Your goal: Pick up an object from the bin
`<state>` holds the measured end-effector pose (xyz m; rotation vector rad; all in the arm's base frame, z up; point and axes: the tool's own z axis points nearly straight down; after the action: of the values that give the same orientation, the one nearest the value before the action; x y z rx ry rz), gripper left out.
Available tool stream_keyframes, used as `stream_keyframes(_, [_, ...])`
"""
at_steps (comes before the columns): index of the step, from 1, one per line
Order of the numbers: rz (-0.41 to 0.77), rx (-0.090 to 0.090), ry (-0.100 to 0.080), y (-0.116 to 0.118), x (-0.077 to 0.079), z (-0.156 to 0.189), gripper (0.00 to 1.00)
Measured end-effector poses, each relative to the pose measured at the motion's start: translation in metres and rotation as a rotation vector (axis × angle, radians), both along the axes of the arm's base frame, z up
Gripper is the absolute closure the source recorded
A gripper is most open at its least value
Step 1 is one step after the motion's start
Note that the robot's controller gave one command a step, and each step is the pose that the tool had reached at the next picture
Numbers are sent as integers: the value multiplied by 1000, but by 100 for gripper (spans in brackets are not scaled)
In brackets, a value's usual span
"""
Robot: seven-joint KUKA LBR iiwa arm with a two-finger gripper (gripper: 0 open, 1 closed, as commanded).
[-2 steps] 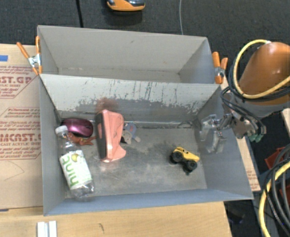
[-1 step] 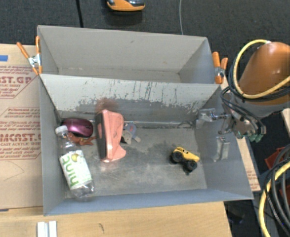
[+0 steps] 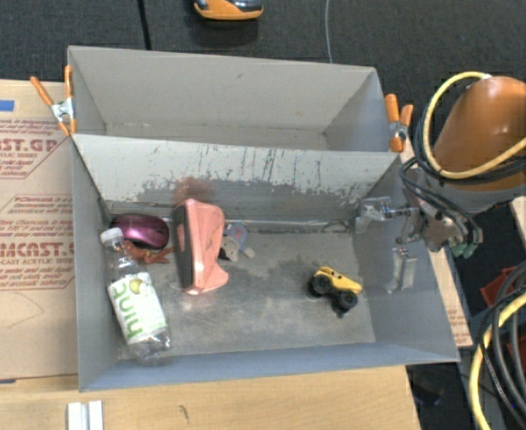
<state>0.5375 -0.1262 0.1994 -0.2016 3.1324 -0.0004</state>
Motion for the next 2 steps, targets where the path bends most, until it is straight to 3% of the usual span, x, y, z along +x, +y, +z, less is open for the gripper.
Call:
stream_keyframes(1, [54, -2, -6, 11, -2, -48, 0])
stream_keyframes(2, [15, 2, 3, 17, -19, -81, 0])
